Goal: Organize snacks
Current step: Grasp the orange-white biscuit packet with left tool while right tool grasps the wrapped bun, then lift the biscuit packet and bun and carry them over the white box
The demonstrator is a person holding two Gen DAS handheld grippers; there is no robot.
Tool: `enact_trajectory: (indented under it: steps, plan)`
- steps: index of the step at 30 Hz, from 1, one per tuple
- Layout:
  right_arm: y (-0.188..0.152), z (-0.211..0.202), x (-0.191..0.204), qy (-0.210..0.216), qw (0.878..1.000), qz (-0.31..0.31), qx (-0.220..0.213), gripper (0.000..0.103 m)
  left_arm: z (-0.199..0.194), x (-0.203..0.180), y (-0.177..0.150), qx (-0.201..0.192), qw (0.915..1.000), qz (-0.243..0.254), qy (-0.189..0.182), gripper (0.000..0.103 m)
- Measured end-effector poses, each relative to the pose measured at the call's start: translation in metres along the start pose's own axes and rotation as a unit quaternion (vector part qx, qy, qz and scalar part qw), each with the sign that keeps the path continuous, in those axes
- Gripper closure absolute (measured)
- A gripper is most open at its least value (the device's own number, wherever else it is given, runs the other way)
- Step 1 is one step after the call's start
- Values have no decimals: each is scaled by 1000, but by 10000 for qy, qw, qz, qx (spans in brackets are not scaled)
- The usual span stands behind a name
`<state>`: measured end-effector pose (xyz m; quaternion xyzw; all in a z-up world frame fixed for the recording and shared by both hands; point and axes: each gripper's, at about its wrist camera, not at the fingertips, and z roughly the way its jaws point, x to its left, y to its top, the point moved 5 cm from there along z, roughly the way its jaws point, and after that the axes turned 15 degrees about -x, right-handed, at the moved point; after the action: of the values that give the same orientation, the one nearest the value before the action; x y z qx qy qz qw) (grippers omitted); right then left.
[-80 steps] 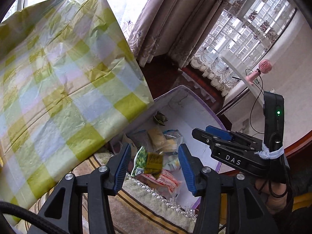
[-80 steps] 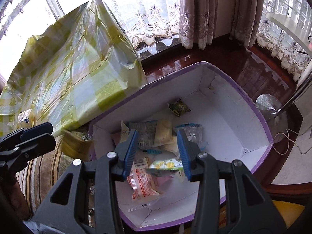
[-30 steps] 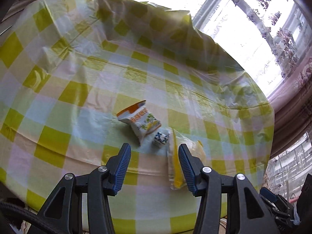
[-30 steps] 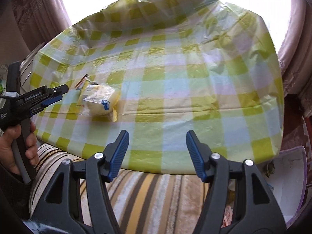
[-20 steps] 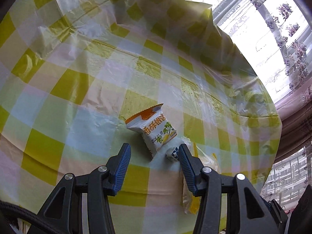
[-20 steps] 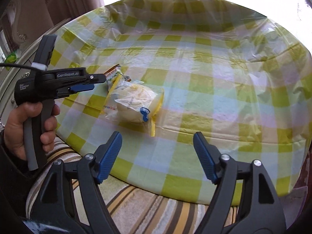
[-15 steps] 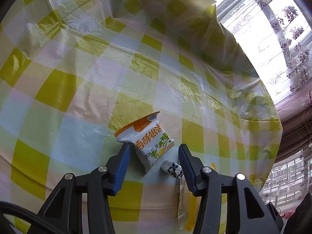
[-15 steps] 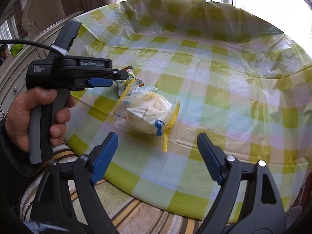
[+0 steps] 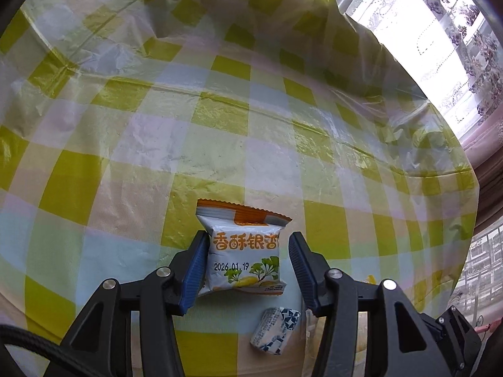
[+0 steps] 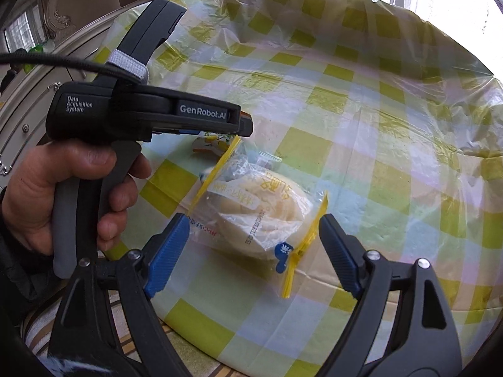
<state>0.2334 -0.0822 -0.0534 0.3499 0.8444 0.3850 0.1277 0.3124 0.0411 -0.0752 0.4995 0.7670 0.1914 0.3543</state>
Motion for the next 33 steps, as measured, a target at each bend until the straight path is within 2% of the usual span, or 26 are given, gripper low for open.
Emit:
enact_trajectory:
  steps: [3,7,12,18,24,27,31,33]
  plan:
    - [3,6,1,5,9999,143,38,15,1,2,0,-75,9997,207,93,58]
    - [5,13,3,-26,9994,347,62,14,0,5,1,-139,9996,244,33,60]
    - [3,23,-3,-278,9981,529,163,14,-4,8,0,-221,9995,195,63,62]
    - [3,31,-12,-387,9952,874,189,13,-15,12,4,-462,9988,124,97,63]
    - [0,39,-15,-556,9939,914,269,13,-20,18,4,-558,9983,44,154,63]
    - [-5,42,-18,-563,9928,1009,315,15,-26,21,4,-649,9977,-6,196,63]
    - [-7,38,-25,-616,9912,1149,229,25,-31,27,5,-759,9968,-107,248,63]
    - [-7,37,-26,-580,9907,1210,205,26,-34,29,4,-782,9965,-140,257,63]
